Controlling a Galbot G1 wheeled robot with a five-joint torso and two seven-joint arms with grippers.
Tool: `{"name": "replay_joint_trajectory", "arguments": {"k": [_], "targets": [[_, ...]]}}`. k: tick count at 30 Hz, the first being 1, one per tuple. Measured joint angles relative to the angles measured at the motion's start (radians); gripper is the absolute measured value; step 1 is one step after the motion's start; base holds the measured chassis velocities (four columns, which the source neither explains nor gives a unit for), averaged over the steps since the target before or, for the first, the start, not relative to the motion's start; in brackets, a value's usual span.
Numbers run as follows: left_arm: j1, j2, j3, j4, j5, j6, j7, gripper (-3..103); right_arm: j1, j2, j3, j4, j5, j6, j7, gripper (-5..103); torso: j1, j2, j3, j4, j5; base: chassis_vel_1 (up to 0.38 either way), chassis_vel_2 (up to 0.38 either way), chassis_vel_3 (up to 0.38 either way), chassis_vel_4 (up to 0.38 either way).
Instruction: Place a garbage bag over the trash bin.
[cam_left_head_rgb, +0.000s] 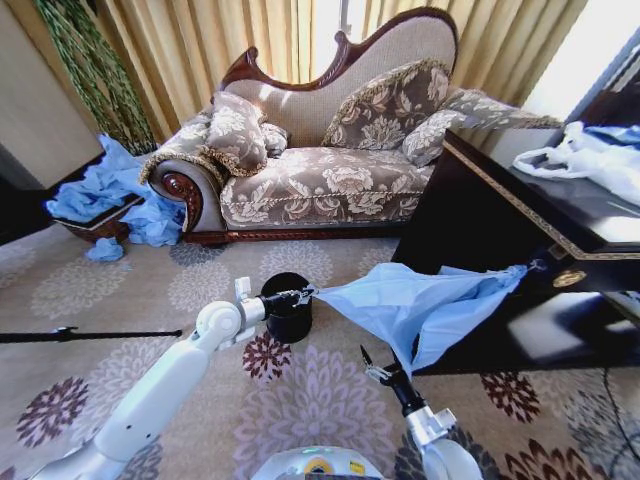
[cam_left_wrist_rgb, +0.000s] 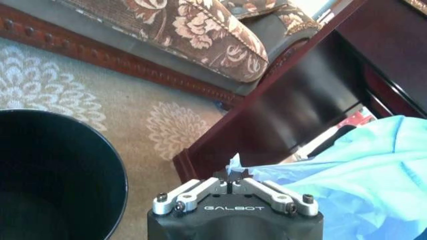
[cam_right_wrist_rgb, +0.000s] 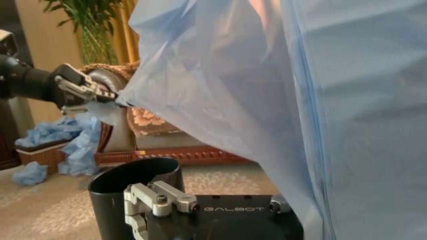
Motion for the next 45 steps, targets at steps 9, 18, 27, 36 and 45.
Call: {"name": "replay_joint_trajectory", "arguments": {"k": [9,18,27,36,45], "targets": [[-0.007,0.029,-0.005,-0.001,-0.005,0.000,0.003,0,-0.038,0.021,0.052,-0.023,0.028,0.037,-0.005,100,0.000,0.000,0.000,-0.0003,-0.0001,0.000,0.000,0.000,0.000],[0.028,0.115,-0.081,-0.012,-0.026,-0.012,0.029,0,-0.042,0.042,0.055,-0.023,0.027,0.050,-0.008,100,0.000,0.000,0.000,0.0001,-0.0003,0.000,0.000,0.000,0.000],[-0.011,0.165,-0.159,-0.036,-0.061,-0.017,0.048,0,-0.042,0.059,0.028,0.003,0.007,0.060,-0.003,100,0.000,0.000,0.000,-0.0002,-0.0001,0.000,0.000,0.000,0.000],[-0.018,0.200,-0.160,-0.059,-0.054,-0.032,0.087,0,-0.044,0.065,-0.007,0.086,-0.001,0.051,0.021,100,0.000,0.000,0.000,-0.0001,-0.0003,0.000,0.000,0.000,0.000],[-0.013,0.187,-0.124,-0.077,-0.037,-0.040,0.082,0,-0.071,0.062,-0.031,0.182,0.015,0.029,0.038,74,0.000,0.000,0.000,-0.0001,-0.0003,0.000,0.000,0.000,0.000]]}}
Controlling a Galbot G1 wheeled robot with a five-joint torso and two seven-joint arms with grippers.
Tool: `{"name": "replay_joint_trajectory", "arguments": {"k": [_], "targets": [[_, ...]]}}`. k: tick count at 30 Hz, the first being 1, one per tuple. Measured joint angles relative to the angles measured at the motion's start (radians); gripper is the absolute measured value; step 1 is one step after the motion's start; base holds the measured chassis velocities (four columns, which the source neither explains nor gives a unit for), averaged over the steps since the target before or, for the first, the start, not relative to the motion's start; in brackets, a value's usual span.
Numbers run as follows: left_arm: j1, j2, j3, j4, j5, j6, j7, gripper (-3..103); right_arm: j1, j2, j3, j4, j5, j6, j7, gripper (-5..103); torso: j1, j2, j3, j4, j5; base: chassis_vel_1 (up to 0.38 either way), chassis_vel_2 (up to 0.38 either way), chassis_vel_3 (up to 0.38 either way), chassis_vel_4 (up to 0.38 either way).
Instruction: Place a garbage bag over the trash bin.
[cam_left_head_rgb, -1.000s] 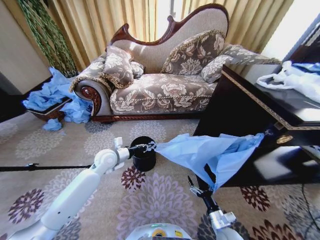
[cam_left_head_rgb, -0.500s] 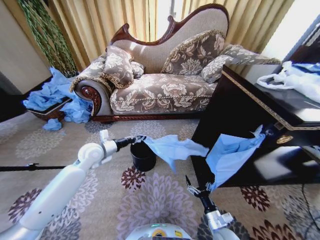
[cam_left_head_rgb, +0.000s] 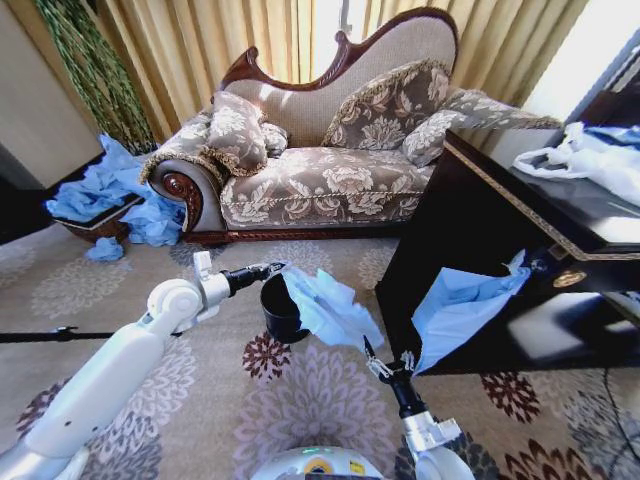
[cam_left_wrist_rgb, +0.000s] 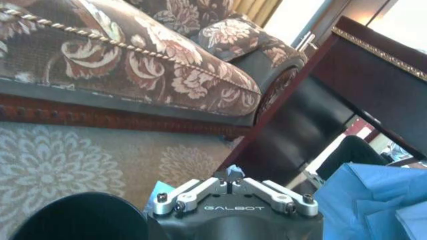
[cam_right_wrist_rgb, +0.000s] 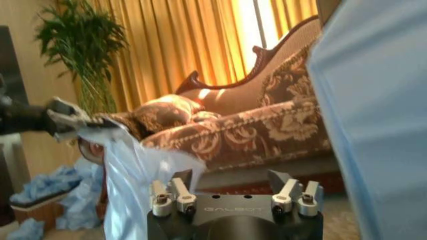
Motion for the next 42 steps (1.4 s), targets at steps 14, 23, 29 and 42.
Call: {"name": "replay_joint_trajectory", "arguments": {"k": [14,23,29,42], "targets": [[-0.019,-0.066,0.050,-0.035,-0.020,0.006,-0.123,0,-0.047,-0.003,-0.086,0.065,-0.046,0.005,-0.033,20,0.000,0.000,0.000,0.0000,0.0002,0.000,0.000,0.000,0.000],[-0.013,-0.105,0.077,-0.064,-0.028,0.018,-0.191,0,-0.028,-0.035,-0.213,0.107,-0.093,-0.016,-0.024,0,0.000,0.000,0.000,0.0000,0.0001,0.000,0.000,0.000,0.000],[-0.020,-0.122,0.082,-0.070,-0.035,0.018,-0.222,0,0.001,-0.042,-0.271,0.055,-0.124,-0.022,-0.019,0,0.000,0.000,0.000,-0.0001,0.0001,0.000,0.000,0.000,0.000],[-0.008,-0.133,0.075,-0.111,-0.053,0.018,-0.239,0,0.132,-0.041,-0.307,-0.129,-0.130,-0.048,0.024,0,0.000,0.000,0.000,0.0000,0.0003,0.000,0.000,0.000,0.000]]}}
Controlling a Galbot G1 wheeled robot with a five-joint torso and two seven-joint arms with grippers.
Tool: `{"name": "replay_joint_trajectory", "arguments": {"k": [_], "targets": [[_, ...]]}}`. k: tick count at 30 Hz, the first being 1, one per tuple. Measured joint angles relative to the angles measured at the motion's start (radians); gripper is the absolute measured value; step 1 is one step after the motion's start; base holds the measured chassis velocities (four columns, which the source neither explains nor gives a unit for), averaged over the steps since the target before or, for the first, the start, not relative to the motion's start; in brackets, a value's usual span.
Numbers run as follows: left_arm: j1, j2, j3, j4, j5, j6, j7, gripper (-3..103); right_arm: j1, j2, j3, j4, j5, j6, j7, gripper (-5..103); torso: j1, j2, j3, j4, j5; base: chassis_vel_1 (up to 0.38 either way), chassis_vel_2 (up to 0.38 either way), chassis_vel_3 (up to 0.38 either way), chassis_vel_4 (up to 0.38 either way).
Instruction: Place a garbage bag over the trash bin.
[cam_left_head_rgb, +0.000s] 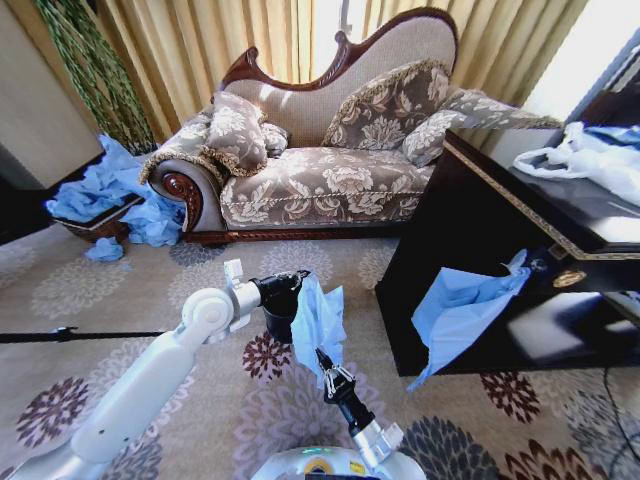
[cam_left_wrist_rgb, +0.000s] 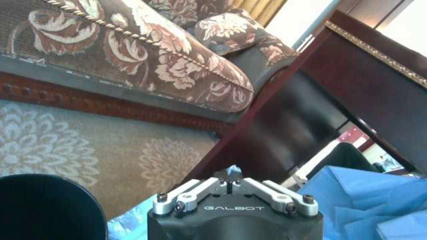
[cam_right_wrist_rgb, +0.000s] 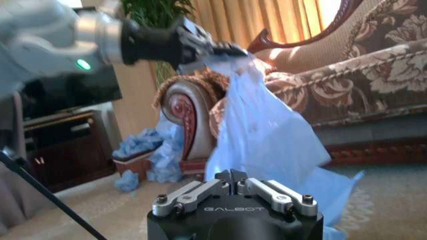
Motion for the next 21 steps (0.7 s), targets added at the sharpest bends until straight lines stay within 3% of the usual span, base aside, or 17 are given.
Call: {"name": "replay_joint_trajectory", "arguments": {"k": [21], "targets": [[0.036,0.011,-0.018,-0.069,-0.007,0.001,0.033,0,0.224,-0.029,0.021,-0.162,0.049,-0.042,0.034,0,0.000,0.000,0.000,0.0000,-0.0001,0.000,0.000,0.000,0.000]]}}
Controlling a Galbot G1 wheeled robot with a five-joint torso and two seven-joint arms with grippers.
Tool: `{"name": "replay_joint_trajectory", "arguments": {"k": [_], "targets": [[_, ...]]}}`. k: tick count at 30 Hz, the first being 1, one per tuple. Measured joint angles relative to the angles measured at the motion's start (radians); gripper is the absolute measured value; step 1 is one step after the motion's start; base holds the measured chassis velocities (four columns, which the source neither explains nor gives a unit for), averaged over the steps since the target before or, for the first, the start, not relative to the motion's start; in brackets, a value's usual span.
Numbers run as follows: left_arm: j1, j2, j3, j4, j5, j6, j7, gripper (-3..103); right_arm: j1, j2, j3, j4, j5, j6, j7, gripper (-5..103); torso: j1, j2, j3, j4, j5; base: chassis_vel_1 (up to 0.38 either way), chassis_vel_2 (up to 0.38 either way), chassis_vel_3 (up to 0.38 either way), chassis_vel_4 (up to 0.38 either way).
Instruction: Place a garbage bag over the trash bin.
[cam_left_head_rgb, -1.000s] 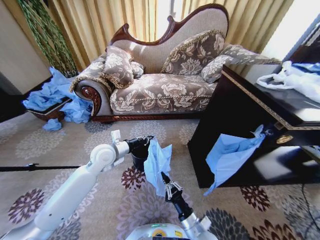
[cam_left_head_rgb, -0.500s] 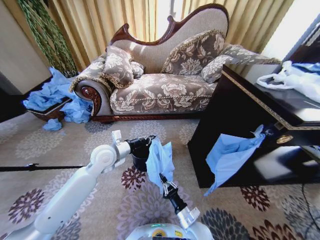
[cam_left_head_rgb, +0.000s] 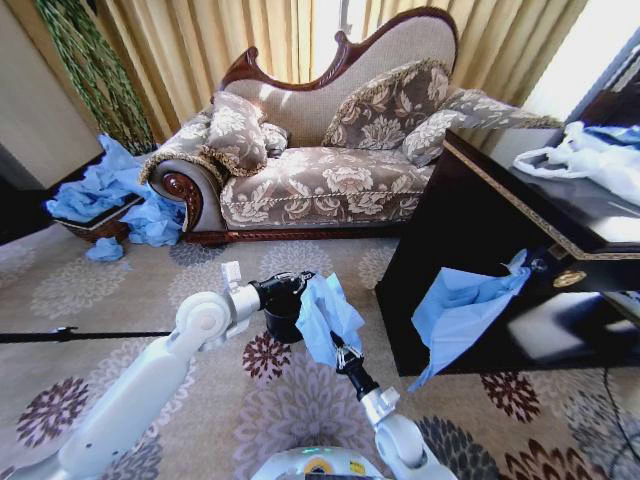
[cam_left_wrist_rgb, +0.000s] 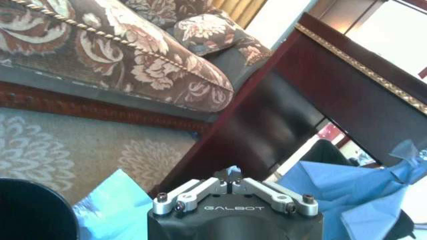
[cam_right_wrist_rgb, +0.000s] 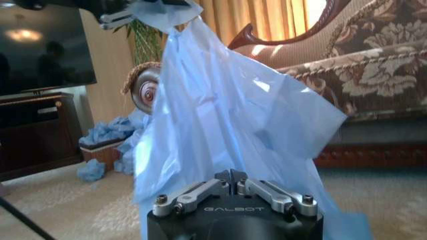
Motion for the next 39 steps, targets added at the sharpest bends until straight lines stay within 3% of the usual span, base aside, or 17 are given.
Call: {"name": "replay_joint_trajectory", "arguments": {"k": [13,26,39], "targets": [[0.014,0.017,-0.010,-0.034,0.001,0.000,0.025,0,0.196,-0.018,-0.097,-0.089,0.052,-0.031,0.048,0,0.000,0.000,0.000,0.0001,0.0001,0.000,0.000,0.000,0.000],[0.047,0.028,0.006,-0.083,0.022,0.003,0.067,0,0.339,-0.078,-0.177,-0.100,0.136,-0.070,0.093,0,0.000,0.000,0.000,-0.0001,0.0000,0.000,0.000,0.000,0.000],[0.069,0.039,-0.006,-0.148,0.024,0.003,0.079,0,0.446,-0.045,-0.204,-0.170,0.153,-0.077,0.110,0,0.000,0.000,0.000,0.0000,0.0000,0.000,0.000,0.000,0.000]]}}
